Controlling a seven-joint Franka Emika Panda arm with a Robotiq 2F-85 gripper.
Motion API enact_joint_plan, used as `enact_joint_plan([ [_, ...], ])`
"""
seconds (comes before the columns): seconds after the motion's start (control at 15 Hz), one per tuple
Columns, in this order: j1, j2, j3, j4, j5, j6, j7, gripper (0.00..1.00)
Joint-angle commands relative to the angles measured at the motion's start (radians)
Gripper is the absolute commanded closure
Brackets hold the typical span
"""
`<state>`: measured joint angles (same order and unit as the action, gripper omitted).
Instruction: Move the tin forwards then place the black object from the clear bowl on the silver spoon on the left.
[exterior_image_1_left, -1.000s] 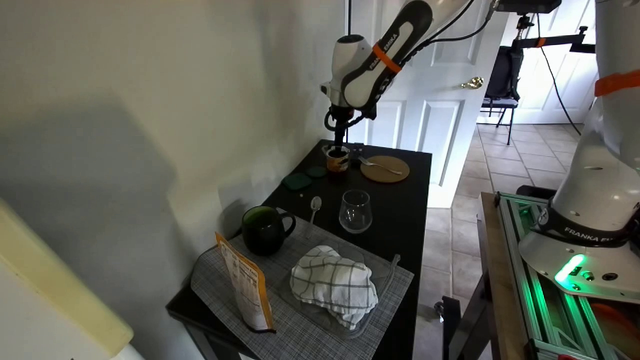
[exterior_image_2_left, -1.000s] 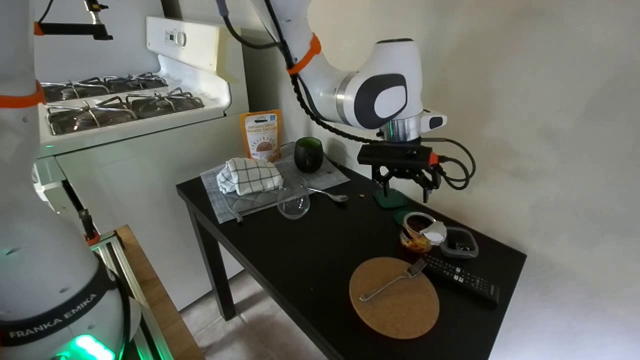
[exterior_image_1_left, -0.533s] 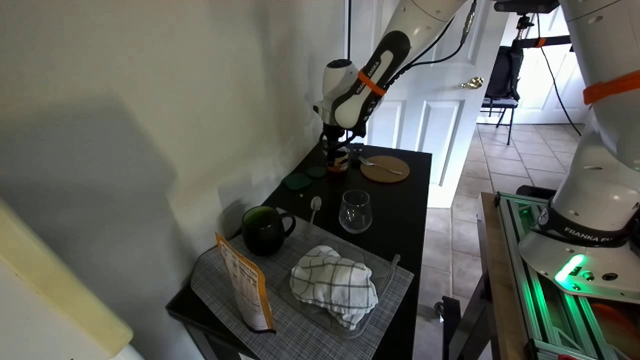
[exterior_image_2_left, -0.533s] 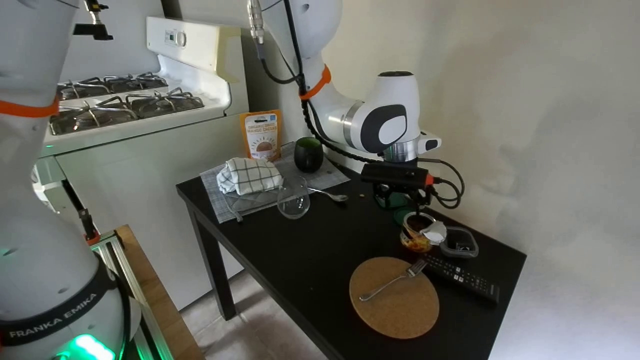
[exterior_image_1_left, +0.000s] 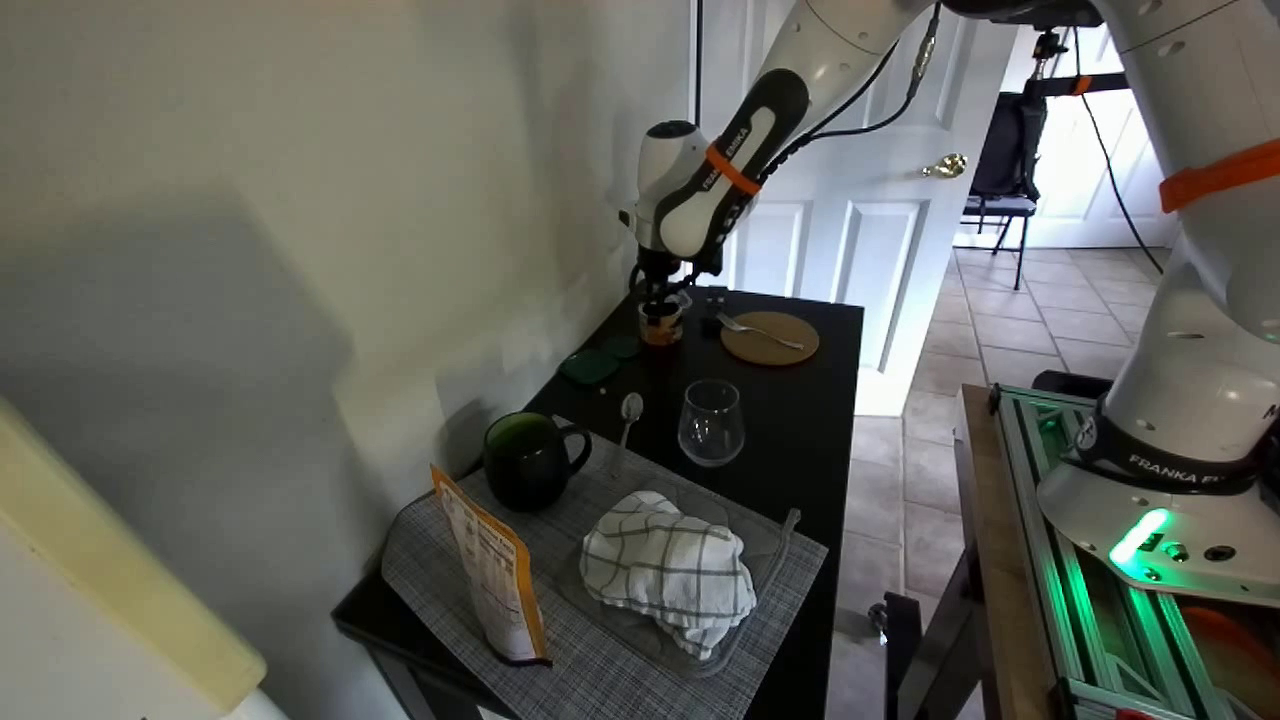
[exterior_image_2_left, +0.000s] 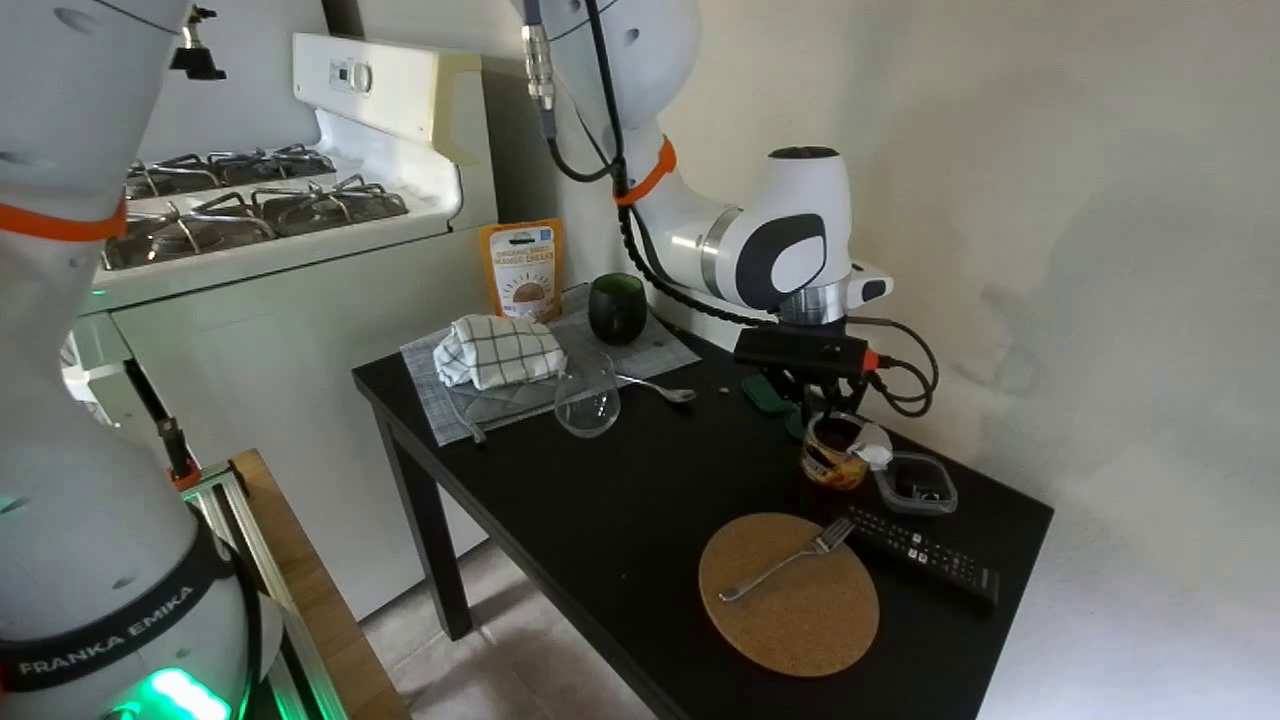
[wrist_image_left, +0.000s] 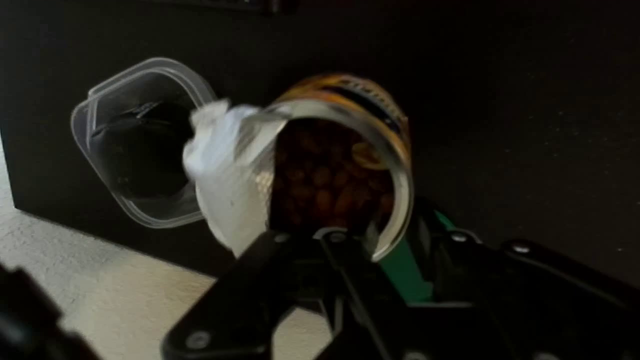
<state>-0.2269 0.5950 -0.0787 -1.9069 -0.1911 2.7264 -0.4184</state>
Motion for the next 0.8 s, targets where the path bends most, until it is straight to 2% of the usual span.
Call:
enact_joint_plan([
  [0.0, -0.030, 0.014, 0.045, 0.028, 0.022, -0.079, -0.040, 1.00],
  [0.07, -0.033, 0.016, 0.051, 0.037, 0.024, -0.100, -0.047, 0.96],
  [0.4, 0.000, -0.042, 0.025, 0.007, -0.008, -0.177, -0.020, 0.96],
  [0.73, 0.039, -0.168, 0.009, -0.148, -0.055, -0.109, 0.004, 0.96],
])
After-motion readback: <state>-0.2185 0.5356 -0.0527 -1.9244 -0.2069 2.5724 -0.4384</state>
